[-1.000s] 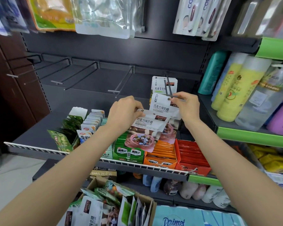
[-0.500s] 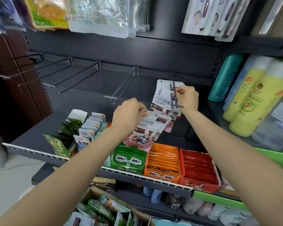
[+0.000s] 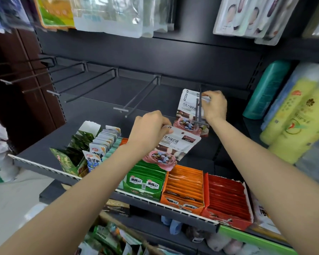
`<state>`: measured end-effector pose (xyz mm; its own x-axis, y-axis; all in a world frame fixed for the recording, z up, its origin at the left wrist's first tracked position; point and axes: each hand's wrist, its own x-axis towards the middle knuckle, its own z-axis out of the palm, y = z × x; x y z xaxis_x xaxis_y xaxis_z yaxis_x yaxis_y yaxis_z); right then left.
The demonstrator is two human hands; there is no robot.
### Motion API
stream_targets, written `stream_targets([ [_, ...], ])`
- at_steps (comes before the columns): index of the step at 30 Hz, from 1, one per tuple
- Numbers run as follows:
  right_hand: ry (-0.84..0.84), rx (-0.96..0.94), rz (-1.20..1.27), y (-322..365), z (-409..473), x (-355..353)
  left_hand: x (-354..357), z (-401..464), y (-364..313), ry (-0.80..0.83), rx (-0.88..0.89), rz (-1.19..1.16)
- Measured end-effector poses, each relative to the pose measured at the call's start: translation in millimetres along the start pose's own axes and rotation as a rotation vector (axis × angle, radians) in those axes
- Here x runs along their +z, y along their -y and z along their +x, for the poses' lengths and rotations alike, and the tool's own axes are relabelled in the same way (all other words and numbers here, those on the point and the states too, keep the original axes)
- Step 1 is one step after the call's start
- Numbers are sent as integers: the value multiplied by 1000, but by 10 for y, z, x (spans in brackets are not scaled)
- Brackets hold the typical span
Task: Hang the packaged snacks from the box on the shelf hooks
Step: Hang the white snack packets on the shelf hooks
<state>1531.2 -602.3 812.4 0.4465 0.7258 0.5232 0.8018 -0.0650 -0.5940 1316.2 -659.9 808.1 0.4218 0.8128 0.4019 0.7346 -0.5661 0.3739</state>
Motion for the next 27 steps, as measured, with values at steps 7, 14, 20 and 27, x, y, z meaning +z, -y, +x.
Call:
stream_targets([
  [7,164,99,431,7,-791,-533,54,-168,-71,2,-62,-257],
  [14,290,43,506,-3,-1270,-781,48,-208,-164,-37,-162,-503],
  [20,142,-11,490,61,-1251,-776,58,-147,-216,-76,-188,-609],
  [27,99,19,416,57,-1230,-721,120,-75,-184,-59,-176,-571],
])
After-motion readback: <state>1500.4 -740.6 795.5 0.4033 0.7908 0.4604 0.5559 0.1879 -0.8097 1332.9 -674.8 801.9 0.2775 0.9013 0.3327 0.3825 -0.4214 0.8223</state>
